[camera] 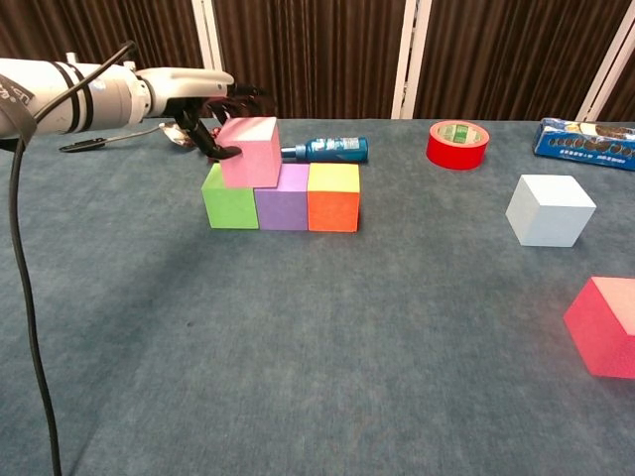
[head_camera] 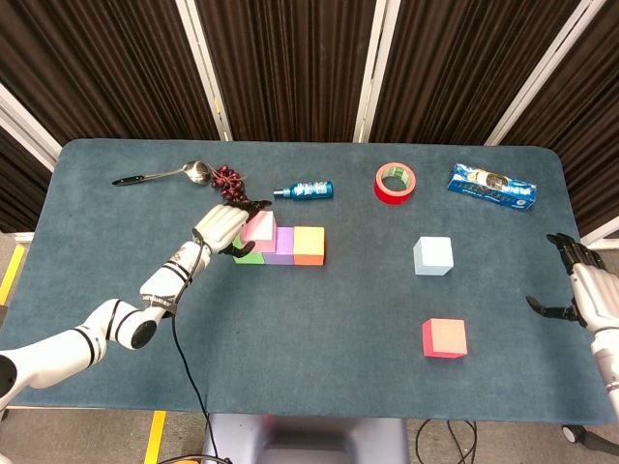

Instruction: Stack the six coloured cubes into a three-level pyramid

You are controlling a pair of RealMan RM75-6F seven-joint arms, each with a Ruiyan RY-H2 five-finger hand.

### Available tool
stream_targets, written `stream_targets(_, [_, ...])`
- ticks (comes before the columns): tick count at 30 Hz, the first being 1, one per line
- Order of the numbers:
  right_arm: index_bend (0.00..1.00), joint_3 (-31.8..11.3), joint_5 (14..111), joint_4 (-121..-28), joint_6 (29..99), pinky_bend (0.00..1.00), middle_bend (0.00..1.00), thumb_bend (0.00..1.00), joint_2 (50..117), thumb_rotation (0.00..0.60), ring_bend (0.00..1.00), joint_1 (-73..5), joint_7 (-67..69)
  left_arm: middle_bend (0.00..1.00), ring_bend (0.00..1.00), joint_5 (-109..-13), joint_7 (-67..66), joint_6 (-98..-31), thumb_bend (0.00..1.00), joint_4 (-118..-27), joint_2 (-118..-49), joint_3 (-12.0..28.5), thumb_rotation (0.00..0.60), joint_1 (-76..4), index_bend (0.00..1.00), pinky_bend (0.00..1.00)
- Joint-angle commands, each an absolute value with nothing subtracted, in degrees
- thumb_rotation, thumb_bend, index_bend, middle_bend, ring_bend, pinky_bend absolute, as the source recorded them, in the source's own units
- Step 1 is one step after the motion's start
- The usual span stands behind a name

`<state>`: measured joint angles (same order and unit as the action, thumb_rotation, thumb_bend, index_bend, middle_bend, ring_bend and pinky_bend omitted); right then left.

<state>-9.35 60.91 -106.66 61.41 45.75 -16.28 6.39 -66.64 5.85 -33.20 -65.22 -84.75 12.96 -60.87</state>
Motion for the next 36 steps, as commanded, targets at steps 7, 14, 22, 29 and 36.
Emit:
stream_targets(7, [0.09,-9.4,61.1,-106.5,61.2,0.03,0.12,0.34,45.7,0.600,0.03,-16.3,6.6,0.08,0.17,-66.6,5.3,-33.1,0.35,-65.8,-84.6,12.7,0.600,-60.9,0.02,0.19])
stream_targets(14, [0.09,-9.3,61.0,-106.4,61.1,0.03,0.12,0.34,45.8,0.600,0.03,-16.1,6.7,0.05,0.14,-66.4,4.1,-33.6,0.35,-66.0,-84.9,12.3,0.600,-60.8,0.01,0.19])
stream_targets(22, [0.07,-9.4,61.3,-106.3,61.3,0.03,0.12,0.34,45.7,0.600,0.02,-16.0,7.0,0.00,0.00,-65.7,2.9,-34.2,0.35,-68.6,-83.3,12.2,0.600,-60.3,0.00,0.13])
stream_targets(29, [0.02,-9.5,62.2,-104.1,58.3,0.04,0.12,0.34,46.4,0.600,0.00,-17.6,7.2,0.00,0.00,-66.3,5.8,-39.7,0.35,-75.7,-78.1,12.9,0.600,-55.9,0.00,0.09])
stream_targets(36, [0.07,-10.3,58.9,-96.3,48.1,0.08,0.12,0.34,52.1,0.600,0.00,-25.0,4.6,0.00,0.00,-65.8,7.8,-47.7,0.35,-82.7,-71.6,12.3,0.600,-48.4,0.00,0.08])
